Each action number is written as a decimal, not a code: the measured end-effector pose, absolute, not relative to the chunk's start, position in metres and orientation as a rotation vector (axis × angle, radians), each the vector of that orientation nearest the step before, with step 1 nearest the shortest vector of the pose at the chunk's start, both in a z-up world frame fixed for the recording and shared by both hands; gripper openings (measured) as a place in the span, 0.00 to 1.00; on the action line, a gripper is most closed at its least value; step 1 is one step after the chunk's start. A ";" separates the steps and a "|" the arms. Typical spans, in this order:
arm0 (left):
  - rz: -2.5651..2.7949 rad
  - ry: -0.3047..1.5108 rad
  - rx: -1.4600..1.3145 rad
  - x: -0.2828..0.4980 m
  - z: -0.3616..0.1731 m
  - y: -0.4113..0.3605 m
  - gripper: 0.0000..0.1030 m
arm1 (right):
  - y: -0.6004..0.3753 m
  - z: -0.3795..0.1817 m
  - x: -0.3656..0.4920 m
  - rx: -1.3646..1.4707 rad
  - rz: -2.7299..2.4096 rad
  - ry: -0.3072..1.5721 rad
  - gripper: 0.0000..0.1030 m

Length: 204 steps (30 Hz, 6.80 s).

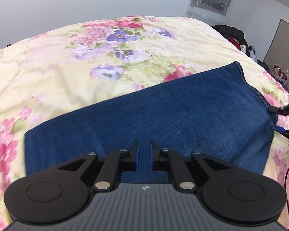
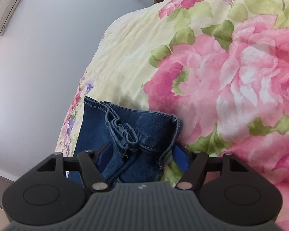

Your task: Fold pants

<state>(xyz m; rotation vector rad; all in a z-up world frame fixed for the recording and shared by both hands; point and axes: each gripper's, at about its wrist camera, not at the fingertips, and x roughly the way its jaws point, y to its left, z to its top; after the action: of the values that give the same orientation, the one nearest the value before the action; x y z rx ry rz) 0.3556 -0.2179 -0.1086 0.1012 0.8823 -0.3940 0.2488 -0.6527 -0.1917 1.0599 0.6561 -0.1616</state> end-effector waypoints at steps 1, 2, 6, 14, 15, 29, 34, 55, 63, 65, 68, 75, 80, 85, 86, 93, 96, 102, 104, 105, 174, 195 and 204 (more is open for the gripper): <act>-0.398 0.872 0.109 0.364 -0.112 -0.224 0.12 | -0.652 -0.194 0.250 1.048 -0.159 0.653 0.56; -0.401 0.865 0.114 0.372 -0.115 -0.230 0.12 | -0.650 -0.194 0.252 1.031 -0.151 0.644 0.54; -0.411 0.839 0.125 0.403 -0.126 -0.249 0.12 | -0.645 -0.189 0.256 0.964 -0.125 0.627 0.39; -0.428 0.823 0.178 0.436 -0.151 -0.278 0.11 | -0.649 -0.178 0.257 0.918 -0.061 0.622 0.24; -0.425 0.824 0.198 0.437 -0.155 -0.282 0.11 | -0.651 -0.179 0.256 0.935 -0.062 0.627 0.25; -0.522 0.835 0.206 0.369 -0.133 -0.280 0.08 | -0.660 -0.213 0.240 1.195 -0.087 0.613 0.41; -0.558 0.868 0.177 0.333 -0.140 -0.283 0.07 | -0.650 -0.198 0.243 1.116 -0.115 0.616 0.32; -0.464 0.832 0.191 0.285 -0.073 -0.174 0.02 | -0.533 -0.030 0.243 0.536 0.005 0.481 0.12; -0.280 0.809 0.188 0.284 -0.034 -0.066 0.05 | -0.426 0.016 0.241 0.385 0.114 0.471 0.12; -0.249 0.806 0.196 0.283 -0.028 -0.044 0.05 | -0.397 0.018 0.243 0.360 0.149 0.481 0.12; -0.212 0.802 0.210 0.282 -0.023 -0.021 0.05 | -0.350 0.013 0.247 0.327 0.211 0.515 0.12; -0.174 0.854 0.200 0.278 -0.027 0.017 0.10 | -0.236 -0.044 0.259 0.208 0.349 0.721 0.12; -0.180 0.882 0.265 0.270 -0.030 0.031 0.15 | -0.191 -0.107 0.266 0.099 0.356 0.923 0.12; -0.180 0.896 0.187 0.274 -0.029 0.044 0.21 | -0.176 -0.120 0.270 -0.002 0.361 0.958 0.17; -0.177 0.903 0.178 0.275 -0.030 0.044 0.23 | -0.173 -0.121 0.268 -0.029 0.371 0.958 0.22; -0.170 0.965 0.201 0.274 -0.034 0.044 0.33 | -0.157 -0.112 0.250 -0.140 0.414 0.943 0.32; -0.172 0.958 0.227 0.271 -0.030 0.043 0.41 | -0.163 -0.104 0.248 -0.112 0.444 0.959 0.34; -0.179 0.961 0.215 0.272 -0.028 0.038 0.42 | -0.175 -0.084 0.247 0.046 0.585 1.031 0.39; -0.197 0.952 0.207 0.273 -0.027 0.035 0.42 | -0.177 -0.079 0.245 0.062 0.567 1.039 0.39; -0.208 0.945 0.197 0.273 -0.026 0.034 0.42 | -0.178 -0.075 0.244 0.042 0.559 1.024 0.39; -0.430 0.952 -0.382 0.407 -0.112 -0.020 0.23 | -0.363 -0.100 0.344 0.224 0.290 0.842 0.14; -0.401 0.995 -0.614 0.416 -0.169 0.014 0.35 | -0.309 -0.156 0.427 -0.004 0.247 0.927 0.03; -0.312 0.957 -0.349 0.348 -0.111 -0.013 0.34 | -0.326 -0.117 0.352 0.000 0.211 0.881 0.13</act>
<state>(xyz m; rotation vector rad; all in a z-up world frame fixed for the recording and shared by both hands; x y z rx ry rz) 0.3479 -0.0132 -0.1110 -0.3487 0.9569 -0.3122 0.3518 -0.3260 -0.1174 0.0004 0.8814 0.2107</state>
